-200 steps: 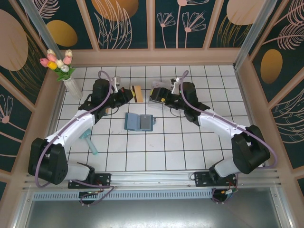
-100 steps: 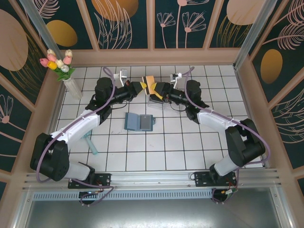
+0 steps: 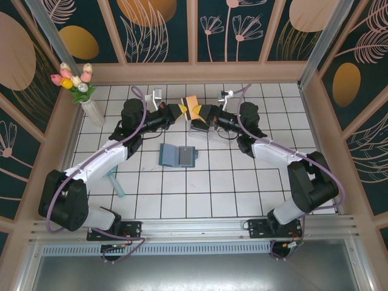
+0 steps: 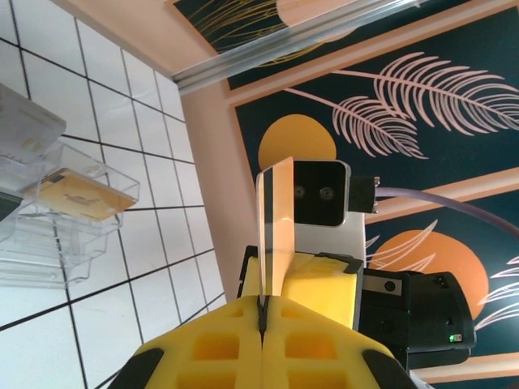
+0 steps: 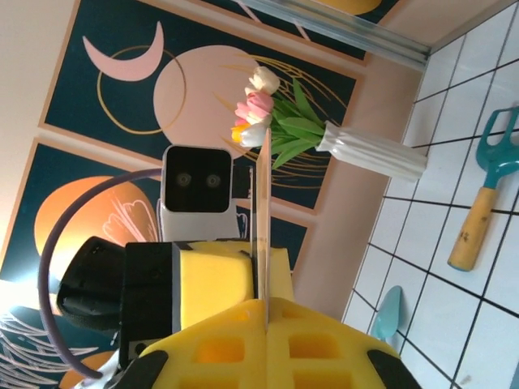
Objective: Take the credit cards out of the card holder
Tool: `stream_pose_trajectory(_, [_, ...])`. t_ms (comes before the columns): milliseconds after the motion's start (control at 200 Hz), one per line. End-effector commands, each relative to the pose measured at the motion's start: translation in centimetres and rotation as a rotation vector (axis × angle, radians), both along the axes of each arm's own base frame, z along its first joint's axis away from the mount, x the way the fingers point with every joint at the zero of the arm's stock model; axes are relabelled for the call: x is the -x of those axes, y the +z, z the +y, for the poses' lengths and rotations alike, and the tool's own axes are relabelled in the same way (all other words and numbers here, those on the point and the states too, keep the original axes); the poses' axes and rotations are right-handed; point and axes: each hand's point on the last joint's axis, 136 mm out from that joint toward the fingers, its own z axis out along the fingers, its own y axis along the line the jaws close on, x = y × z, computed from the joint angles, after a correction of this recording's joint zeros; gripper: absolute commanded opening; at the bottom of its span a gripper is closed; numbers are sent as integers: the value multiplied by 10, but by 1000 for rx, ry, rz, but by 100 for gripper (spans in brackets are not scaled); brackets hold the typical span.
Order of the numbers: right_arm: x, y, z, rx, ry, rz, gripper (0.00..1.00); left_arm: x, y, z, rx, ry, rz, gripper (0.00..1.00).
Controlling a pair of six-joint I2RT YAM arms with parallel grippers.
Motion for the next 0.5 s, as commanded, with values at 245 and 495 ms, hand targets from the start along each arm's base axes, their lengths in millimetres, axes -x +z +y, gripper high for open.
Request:
stream_pose_trajectory(245, [-21, -12, -39, 334, -169, -223, 0, -17, -41, 37, -254, 156, 74, 76])
stream_pose_trajectory(495, [-44, -12, -91, 756, -351, -563, 0, -16, -94, 77, -413, 258, 141, 98])
